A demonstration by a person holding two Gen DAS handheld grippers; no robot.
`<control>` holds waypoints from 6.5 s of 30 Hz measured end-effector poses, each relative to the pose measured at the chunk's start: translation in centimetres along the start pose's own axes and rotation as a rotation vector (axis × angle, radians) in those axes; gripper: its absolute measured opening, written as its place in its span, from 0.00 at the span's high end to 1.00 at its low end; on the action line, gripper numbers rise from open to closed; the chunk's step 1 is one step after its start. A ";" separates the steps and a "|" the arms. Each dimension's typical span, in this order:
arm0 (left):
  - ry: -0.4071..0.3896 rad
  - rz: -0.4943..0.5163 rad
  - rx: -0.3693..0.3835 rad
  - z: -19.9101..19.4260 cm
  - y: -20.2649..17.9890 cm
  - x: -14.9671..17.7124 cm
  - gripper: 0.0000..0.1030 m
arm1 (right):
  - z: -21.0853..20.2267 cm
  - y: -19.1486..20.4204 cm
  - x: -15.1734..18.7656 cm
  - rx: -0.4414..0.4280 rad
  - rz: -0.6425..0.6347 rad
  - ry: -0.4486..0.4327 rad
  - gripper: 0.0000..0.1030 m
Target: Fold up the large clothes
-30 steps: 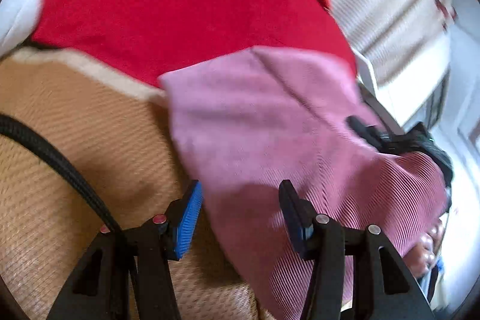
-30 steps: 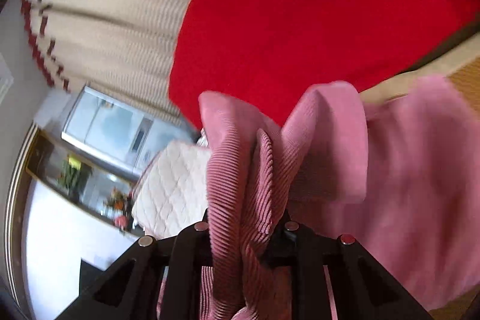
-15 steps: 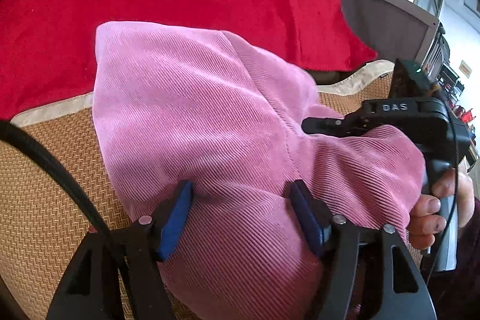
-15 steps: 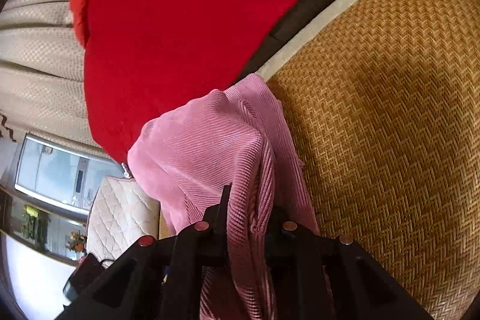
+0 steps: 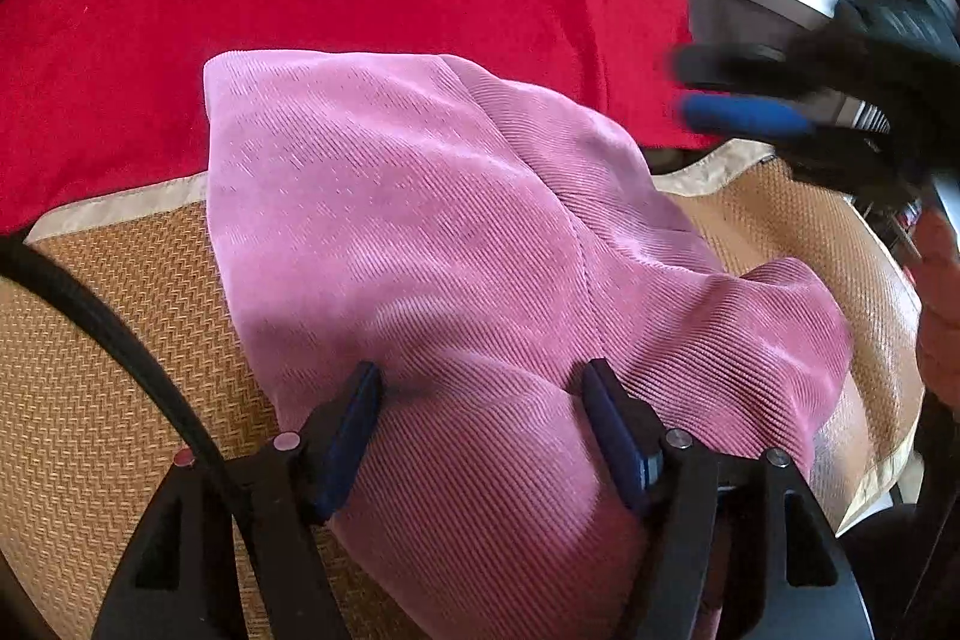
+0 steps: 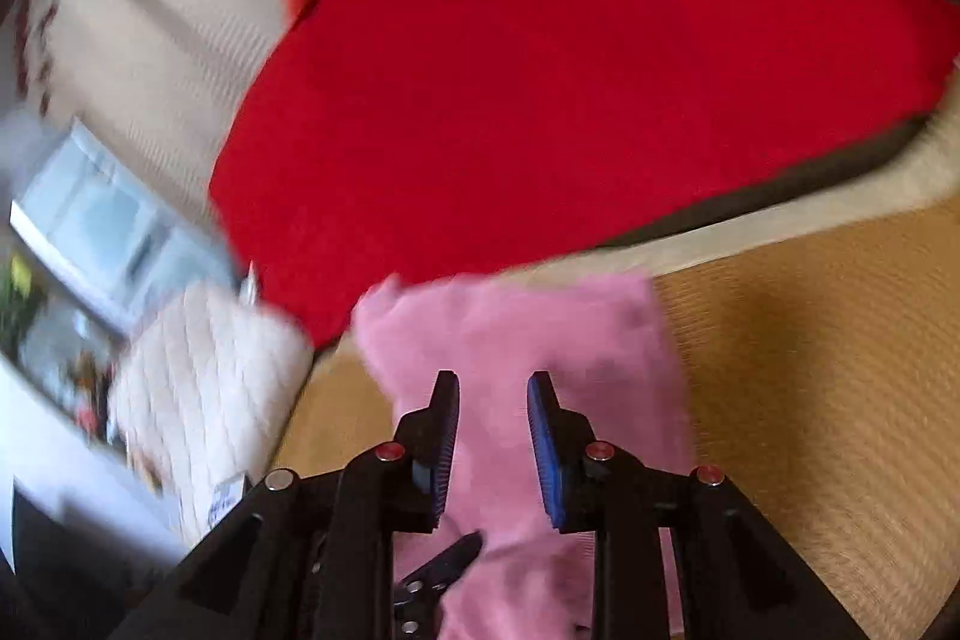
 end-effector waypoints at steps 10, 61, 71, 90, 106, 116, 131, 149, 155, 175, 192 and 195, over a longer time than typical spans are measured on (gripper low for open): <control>0.031 -0.045 0.112 -3.7 1.1 -0.6 0.32 | 12.4 -5.1 1.7 0.209 -0.033 0.288 0.95; 0.006 0.032 -0.118 -4.8 0.8 2.4 0.12 | 3.9 -1.6 -0.5 0.118 -0.216 0.205 0.88; 0.000 0.037 -0.115 -4.5 1.1 2.2 0.12 | 8.7 -6.5 0.8 0.139 -0.076 0.267 0.89; -0.021 0.050 -0.314 -1.5 5.5 0.0 0.12 | -1.9 -5.0 7.9 0.131 -0.160 0.184 0.82; -0.033 0.050 -0.340 -1.9 5.1 0.6 0.12 | -2.9 -5.6 7.0 0.115 -0.144 0.096 0.76; -0.040 0.059 -0.356 -2.5 4.8 0.5 0.12 | -2.6 -5.7 7.1 0.098 -0.109 0.104 0.75; -0.042 0.064 -0.364 -2.5 4.4 0.5 0.12 | -0.9 -5.7 7.5 0.129 -0.136 0.123 0.74; 0.032 -0.235 -0.010 -4.0 6.9 -0.6 0.12 | -6.2 -11.8 2.5 -0.018 0.133 -0.047 0.12; 0.153 -0.378 0.074 -1.8 7.6 0.6 0.12 | -2.2 -14.7 3.3 -0.098 0.251 0.086 0.12; 0.178 -0.569 0.280 1.4 6.1 1.3 0.10 | 3.9 -11.5 6.1 -0.364 0.261 0.270 0.04; 0.035 -0.490 0.258 0.2 5.7 -0.6 0.34 | 3.9 -6.8 7.5 -0.225 0.158 0.182 0.47; 0.013 -0.468 0.261 -0.4 5.8 -1.2 0.38 | 3.2 -5.6 7.3 -0.210 0.119 0.150 0.50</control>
Point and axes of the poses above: each gripper's, at about its wrist camera, not at the fingertips, and z roughly the way its jaws point, y to its left, x to its underside, the point moved 5 cm from there along z, roughly the way its jaws point, and after that the axes turned 11 degrees about -y, right-handed, at the moved point
